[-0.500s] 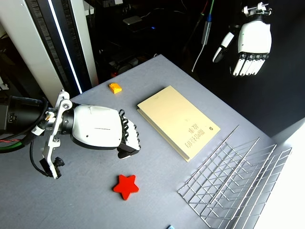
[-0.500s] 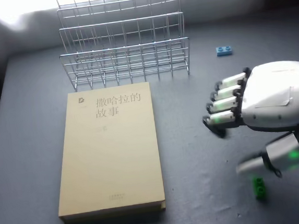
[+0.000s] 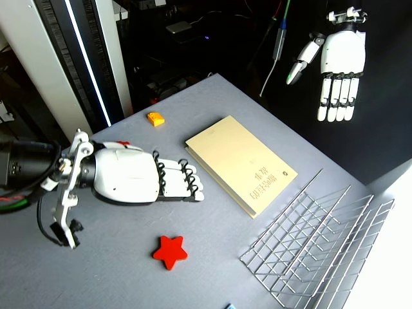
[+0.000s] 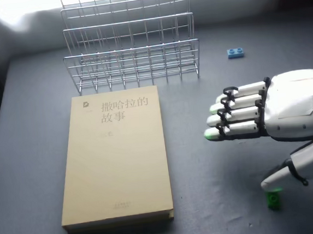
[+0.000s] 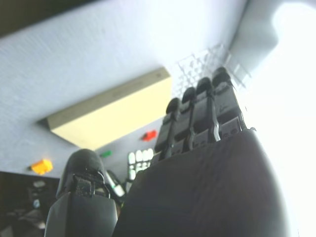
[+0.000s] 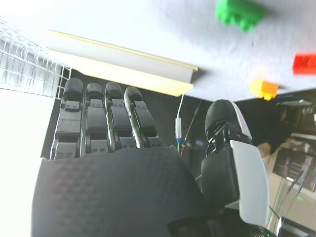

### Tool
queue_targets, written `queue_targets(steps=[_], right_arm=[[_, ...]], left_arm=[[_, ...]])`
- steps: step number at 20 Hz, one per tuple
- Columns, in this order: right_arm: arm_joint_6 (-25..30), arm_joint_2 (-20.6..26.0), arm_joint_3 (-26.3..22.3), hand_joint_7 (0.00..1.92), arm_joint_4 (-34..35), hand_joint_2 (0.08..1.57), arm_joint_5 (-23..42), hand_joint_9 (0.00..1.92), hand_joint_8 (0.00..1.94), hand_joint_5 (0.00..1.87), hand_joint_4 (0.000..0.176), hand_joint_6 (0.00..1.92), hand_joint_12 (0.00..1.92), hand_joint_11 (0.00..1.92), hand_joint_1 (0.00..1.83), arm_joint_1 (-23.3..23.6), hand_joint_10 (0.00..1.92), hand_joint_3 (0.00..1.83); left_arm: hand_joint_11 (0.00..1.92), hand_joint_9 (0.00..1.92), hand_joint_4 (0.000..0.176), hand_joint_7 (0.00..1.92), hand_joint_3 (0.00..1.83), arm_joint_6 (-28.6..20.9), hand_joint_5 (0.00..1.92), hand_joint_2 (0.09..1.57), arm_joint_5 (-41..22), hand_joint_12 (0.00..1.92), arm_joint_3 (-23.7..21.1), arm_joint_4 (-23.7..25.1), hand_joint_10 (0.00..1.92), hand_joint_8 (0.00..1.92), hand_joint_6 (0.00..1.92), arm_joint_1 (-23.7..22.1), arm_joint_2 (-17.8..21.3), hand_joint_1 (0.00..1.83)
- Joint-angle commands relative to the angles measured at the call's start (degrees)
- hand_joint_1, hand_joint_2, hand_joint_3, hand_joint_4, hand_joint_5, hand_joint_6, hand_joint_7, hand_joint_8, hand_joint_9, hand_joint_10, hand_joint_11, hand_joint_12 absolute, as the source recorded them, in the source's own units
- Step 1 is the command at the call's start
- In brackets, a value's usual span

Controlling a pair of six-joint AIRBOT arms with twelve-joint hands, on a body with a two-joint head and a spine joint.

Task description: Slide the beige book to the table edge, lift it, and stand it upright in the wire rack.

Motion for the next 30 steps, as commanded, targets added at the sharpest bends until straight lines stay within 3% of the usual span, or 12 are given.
queue_targets(steps=[1,6,9,12,17,22,30], right_arm=[[1.1,-0.5,0.8,0.01,1.2,1.15,5.0,0.01,0.0,0.03,0.0,0.0,0.24,0.0,0.0,0.0,0.0,0.0],[12.0,-6.9,9.2,0.02,-6.0,1.15,7.2,0.02,0.01,0.04,0.0,0.01,0.22,0.0,0.0,2.0,0.0,0.0],[13.0,-8.6,9.7,0.05,-8.0,1.15,8.0,0.04,0.0,0.06,0.0,0.0,0.29,0.0,0.0,3.1,0.0,0.0],[18.2,-9.6,9.7,0.09,-12.8,1.15,7.1,0.08,0.0,0.09,0.0,0.0,0.4,0.0,0.0,4.4,0.0,0.0],[19.9,-10.2,9.7,0.09,-14.5,1.15,6.2,0.08,0.0,0.1,0.0,0.0,0.28,0.0,0.0,4.3,0.0,0.0],[20.8,-12.9,11.5,0.08,-15.0,1.16,6.0,0.09,0.0,0.09,0.0,0.0,0.37,0.0,0.0,4.7,0.0,0.0],[22.4,-17.3,15.2,0.09,-15.5,1.16,4.9,0.08,0.01,0.09,0.0,0.0,0.33,0.0,0.0,5.8,0.01,0.0]], left_arm=[[0.0,0.0,0.0,0.0,0.0,-0.5,0.0,1.14,-0.5,0.0,0.1,-3.1,0.0,0.0,0.0,-0.6,0.4,0.0],[0.0,0.0,0.0,0.0,0.0,-0.5,0.0,1.13,-1.1,0.0,0.0,-3.0,0.0,0.0,0.0,-1.1,0.5,0.0],[0.0,0.0,0.0,0.0,0.0,-0.3,0.0,1.13,0.2,0.0,0.0,-1.0,0.0,0.0,0.0,-2.5,0.3,0.0],[0.0,0.0,0.0,0.0,0.0,-0.3,0.0,1.14,1.5,0.0,-0.1,1.3,0.0,0.0,0.0,-3.4,0.2,0.0],[0.0,0.0,0.0,0.0,0.0,-0.3,0.0,1.14,2.3,0.0,0.2,3.3,0.0,0.0,0.0,-3.4,0.1,0.0],[0.0,0.0,0.0,0.0,0.0,-0.4,0.0,1.13,1.5,0.0,-0.4,5.8,0.0,0.0,0.0,-3.2,0.1,0.0],[0.0,0.0,0.0,0.0,0.0,-3.3,0.0,1.14,-0.3,0.0,-1.3,1.0,0.0,0.0,0.0,-4.3,0.1,0.0]])
